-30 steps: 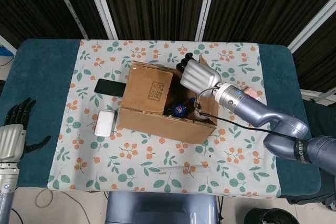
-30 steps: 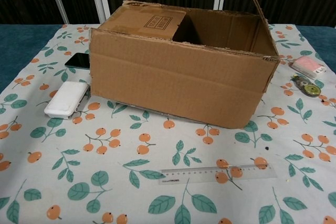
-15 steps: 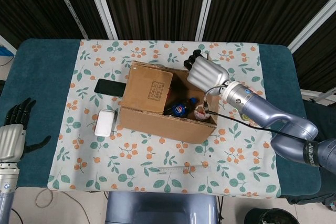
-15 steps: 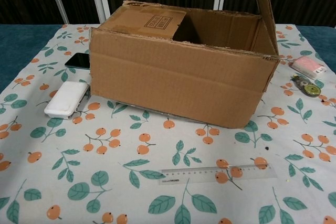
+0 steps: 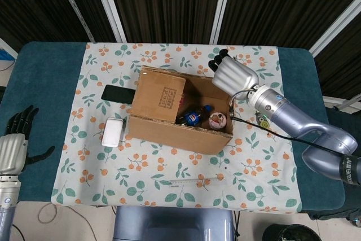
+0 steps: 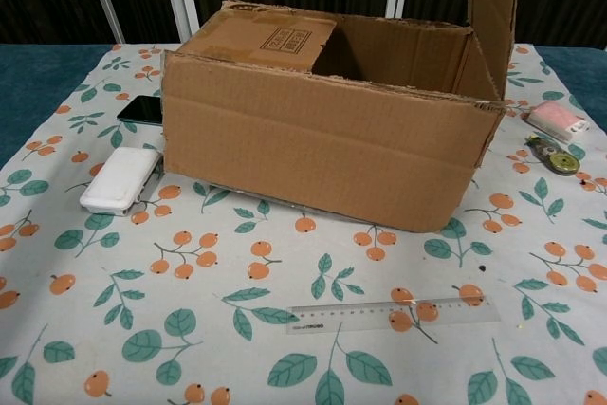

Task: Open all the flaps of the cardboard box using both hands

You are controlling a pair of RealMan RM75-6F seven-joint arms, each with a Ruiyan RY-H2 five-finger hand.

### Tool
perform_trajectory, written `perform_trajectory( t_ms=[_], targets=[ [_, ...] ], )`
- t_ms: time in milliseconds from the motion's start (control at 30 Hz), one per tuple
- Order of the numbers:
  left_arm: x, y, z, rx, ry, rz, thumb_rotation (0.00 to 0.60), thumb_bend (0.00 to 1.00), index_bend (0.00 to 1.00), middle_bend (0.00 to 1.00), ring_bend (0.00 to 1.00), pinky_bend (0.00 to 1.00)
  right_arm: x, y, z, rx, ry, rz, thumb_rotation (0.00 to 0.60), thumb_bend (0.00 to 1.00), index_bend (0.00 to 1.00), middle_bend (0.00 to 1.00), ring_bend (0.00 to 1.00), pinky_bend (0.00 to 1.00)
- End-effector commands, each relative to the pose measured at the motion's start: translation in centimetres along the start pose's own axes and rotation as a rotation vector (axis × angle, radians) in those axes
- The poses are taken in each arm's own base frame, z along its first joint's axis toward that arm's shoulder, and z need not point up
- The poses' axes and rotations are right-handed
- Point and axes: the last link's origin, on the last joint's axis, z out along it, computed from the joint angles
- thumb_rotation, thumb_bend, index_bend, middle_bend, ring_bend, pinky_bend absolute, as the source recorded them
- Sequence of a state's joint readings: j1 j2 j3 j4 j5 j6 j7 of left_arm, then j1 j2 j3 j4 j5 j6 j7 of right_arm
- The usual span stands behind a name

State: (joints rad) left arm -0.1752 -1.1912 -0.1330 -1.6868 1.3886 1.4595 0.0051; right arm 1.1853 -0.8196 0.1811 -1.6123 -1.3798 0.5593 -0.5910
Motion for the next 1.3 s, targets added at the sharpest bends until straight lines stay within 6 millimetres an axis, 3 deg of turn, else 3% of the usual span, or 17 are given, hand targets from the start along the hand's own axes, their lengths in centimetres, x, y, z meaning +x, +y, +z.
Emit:
perform_trajectory(
  t_ms=[33,533,1100,1300],
  targets=[
    [0.0,0.0,0.0,-0.001,0.0,0.001,0.6,0.15,0.0,0.0,0.0,0.03,-0.2,0.2,-0.4,-0.006,-0.008,0.005,0.6,1.0,0.6,0.23,0.25,0.27],
    [-0.1,0.1,-0.1,-0.004,-0.002,0.001,0.6,0.15,0.0,0.0,0.0,0.03,-2.2,0.9,-2.7,-0.032,-0.065,0.013,0.6,1.0,0.6,0.23,0.25,0.27],
    [-0.2,0.1,-0.1,-0.008,-0.005,0.009,0.6,0.15,0.0,0.0,0.0,0.03,-5.7,2.1,-6.1,-0.087,-0.164,0.026,0.6,1.0,0.6,0.22,0.24,0.27],
    [-0.2,0.1,-0.1,-0.008,-0.006,0.013,0.6,0.15,0.0,0.0,0.0,0.03,-7.3,1.6,-7.2,-0.111,-0.184,0.075,0.6,0.87,0.59,0.21,0.24,0.27]
  ],
)
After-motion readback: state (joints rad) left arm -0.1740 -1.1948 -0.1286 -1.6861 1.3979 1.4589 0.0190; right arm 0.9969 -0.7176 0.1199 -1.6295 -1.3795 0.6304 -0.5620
